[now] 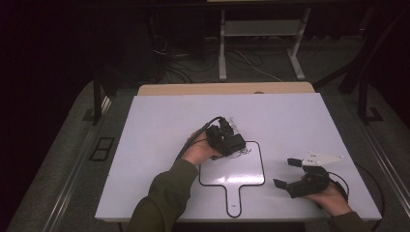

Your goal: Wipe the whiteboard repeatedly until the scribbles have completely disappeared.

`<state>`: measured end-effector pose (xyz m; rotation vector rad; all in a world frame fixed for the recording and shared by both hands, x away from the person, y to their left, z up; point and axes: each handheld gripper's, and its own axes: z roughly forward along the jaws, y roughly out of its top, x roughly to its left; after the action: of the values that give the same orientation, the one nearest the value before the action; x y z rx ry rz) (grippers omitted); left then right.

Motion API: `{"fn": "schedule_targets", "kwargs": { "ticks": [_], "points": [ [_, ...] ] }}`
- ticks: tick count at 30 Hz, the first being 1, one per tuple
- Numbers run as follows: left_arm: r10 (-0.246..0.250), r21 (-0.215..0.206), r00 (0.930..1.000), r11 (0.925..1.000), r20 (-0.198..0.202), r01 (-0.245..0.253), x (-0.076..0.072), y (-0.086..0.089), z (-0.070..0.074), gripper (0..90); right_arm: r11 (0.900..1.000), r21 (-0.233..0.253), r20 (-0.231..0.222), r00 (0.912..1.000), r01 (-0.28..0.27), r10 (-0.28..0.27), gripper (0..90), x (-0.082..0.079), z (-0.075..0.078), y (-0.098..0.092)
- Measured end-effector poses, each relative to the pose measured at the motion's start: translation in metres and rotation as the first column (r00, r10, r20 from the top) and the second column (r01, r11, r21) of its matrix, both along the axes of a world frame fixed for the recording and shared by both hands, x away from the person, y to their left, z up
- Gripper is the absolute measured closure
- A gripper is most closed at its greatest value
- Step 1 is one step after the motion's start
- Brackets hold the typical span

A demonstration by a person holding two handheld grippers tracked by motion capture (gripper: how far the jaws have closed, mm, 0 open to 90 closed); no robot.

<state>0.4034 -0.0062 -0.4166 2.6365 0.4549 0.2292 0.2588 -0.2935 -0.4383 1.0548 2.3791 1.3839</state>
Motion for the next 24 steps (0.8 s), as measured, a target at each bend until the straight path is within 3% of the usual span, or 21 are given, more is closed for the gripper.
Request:
{"fn": "schedule_targets", "kwargs": {
  "ticks": [6,8,11,21,24],
  "points": [
    [0.033,-0.008,0.9994,0.9994,-0.011,-0.033,0.005,-0.004,0.0,38.9,1.0,-0.002,0.001,1.0,-0.001,0.001,0.0,0.0,0.0,0.0],
    [0.017,0.001,0.9998,0.9999,0.003,-0.017,0.005,-0.005,0.0,38.9,1.0,-0.001,0.002,1.0,-0.001,0.001,0.0,0.0,0.0,0.0],
    [0.003,-0.005,0.9999,1.0,-0.017,-0.003,-0.001,-0.008,0.0,39.0,1.0,0.0,0.0,1.0,0.0,0.0,0.0,0.0,0.0,0.0],
    [-0.076,0.001,0.997,0.9971,-0.017,0.076,-0.017,-0.019,0.001,38.9,1.0,-0.004,0.002,1.0,-0.001,0.001,0.0,0.0,0.0,0.001],
    [-0.04,-0.026,0.9989,0.9989,-0.025,0.039,-0.013,-0.019,-0.001,39.0,1.0,-0.002,0.001,1.0,0.0,0.0,0.0,0.0,0.0,0.0]
  ]
}}
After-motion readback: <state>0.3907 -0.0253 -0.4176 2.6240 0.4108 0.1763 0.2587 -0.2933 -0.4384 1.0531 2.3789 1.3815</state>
